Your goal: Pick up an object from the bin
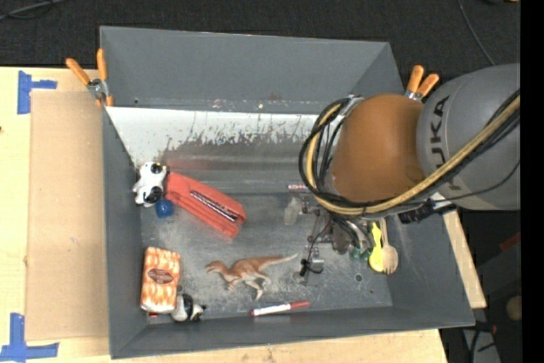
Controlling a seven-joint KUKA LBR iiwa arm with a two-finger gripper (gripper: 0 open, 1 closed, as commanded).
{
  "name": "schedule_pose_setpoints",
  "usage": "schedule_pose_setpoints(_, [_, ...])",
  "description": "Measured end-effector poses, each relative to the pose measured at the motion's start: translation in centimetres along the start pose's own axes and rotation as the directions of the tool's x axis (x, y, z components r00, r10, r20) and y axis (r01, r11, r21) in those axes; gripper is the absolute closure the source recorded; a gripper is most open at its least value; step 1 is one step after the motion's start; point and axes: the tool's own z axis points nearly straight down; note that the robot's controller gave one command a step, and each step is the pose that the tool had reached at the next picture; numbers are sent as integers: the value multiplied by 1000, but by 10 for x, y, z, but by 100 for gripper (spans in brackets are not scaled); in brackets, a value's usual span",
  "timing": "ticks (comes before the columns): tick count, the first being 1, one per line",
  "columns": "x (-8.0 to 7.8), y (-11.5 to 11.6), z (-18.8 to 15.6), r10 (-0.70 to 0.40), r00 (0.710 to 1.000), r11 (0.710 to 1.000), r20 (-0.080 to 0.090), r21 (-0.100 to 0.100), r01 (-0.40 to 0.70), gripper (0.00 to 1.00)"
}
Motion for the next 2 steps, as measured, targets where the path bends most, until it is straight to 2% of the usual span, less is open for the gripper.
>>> schedule_pose_setpoints(1, [21,61,69,83,997,997,-4,0,-83,0])
schedule_pose_setpoints(2, [0,25,86,181,983,983,10,3,-181,100])
